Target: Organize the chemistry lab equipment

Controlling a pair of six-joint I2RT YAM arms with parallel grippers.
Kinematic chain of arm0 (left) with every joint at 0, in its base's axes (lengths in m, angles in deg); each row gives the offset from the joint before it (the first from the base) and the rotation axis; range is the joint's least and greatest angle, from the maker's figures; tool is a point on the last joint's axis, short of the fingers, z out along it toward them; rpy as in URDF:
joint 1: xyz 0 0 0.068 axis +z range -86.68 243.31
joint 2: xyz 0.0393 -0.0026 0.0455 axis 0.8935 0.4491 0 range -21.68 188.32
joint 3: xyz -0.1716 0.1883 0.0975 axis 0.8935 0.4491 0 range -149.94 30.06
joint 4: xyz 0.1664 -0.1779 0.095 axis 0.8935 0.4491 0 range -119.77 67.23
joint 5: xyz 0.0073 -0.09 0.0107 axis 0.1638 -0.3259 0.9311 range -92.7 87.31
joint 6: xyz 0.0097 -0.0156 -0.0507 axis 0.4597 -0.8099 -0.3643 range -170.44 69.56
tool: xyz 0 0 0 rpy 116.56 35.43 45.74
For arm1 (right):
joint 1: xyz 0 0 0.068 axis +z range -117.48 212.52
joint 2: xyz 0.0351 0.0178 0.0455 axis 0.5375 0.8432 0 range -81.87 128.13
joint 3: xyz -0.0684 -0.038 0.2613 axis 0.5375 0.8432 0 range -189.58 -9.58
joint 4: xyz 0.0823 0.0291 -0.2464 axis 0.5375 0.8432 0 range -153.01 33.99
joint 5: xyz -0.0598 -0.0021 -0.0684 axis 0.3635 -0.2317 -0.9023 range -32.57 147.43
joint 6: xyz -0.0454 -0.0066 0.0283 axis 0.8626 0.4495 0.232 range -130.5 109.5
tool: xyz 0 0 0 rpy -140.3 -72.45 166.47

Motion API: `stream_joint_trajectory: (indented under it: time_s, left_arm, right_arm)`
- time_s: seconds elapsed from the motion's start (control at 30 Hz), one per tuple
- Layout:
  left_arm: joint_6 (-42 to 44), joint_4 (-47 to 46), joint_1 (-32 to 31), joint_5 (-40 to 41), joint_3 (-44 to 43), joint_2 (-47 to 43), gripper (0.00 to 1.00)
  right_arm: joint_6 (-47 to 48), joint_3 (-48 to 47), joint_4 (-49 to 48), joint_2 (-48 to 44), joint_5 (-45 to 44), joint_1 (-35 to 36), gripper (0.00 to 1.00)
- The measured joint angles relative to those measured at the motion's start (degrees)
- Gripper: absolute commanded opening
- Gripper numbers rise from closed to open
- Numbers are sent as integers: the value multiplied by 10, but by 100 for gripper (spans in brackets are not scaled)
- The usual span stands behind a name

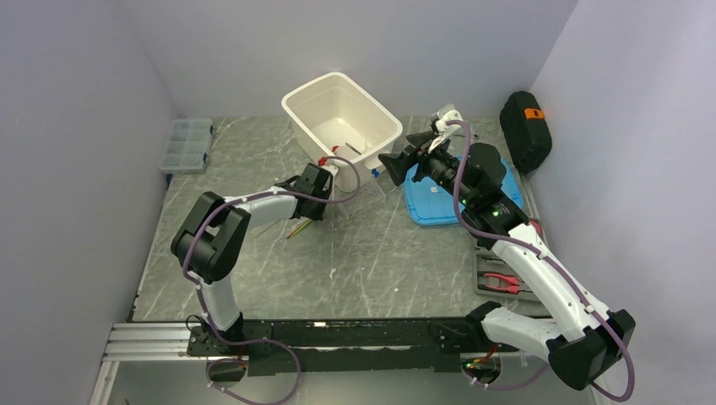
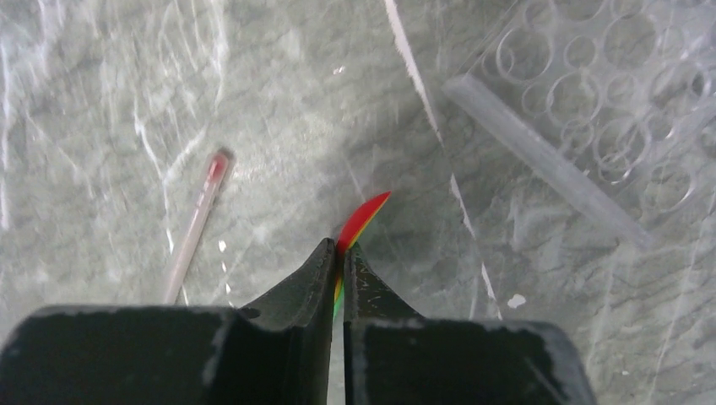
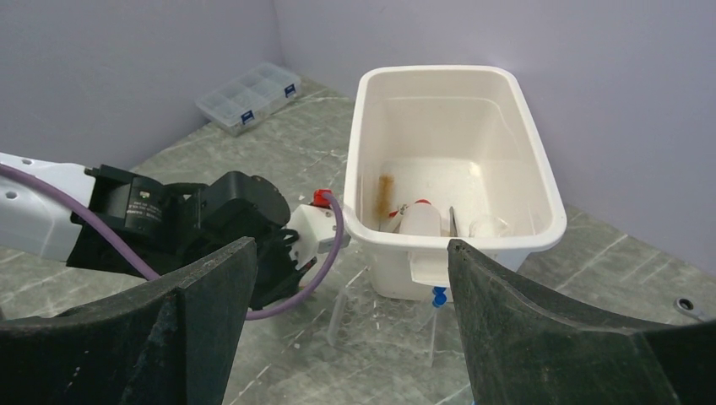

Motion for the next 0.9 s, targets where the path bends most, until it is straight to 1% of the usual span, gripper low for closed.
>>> stream_joint_trajectory:
  time_s: [0.13,0.37,0.53,0.6,0.73,0.83,0.9]
  left_arm:
    - [-33,3,-2,6,33,-29,0]
    - [-79,38,-3,4,103,-119,0]
    - [-81,75,-4,-27,104,-217,0]
    - [-75,101,-4,-50,88,-254,0]
    - [-41,143,-4,-116,22,-281,0]
    - [-11,151,-3,-186,-14,-286,0]
    - [4,148,1,-243,-16,-290,0]
  right_arm:
    - [-2,0,0,0,0,0,85]
    - [-9,2,-1,0,0,0,84]
    - [-29,23,-5,-4,0,0,85]
    - [-40,31,-4,-5,4,0,84]
    - [-64,32,-6,7,39,0,77]
    - [-83,32,-11,38,79,8,71]
    - [-88,31,-8,62,95,25,67]
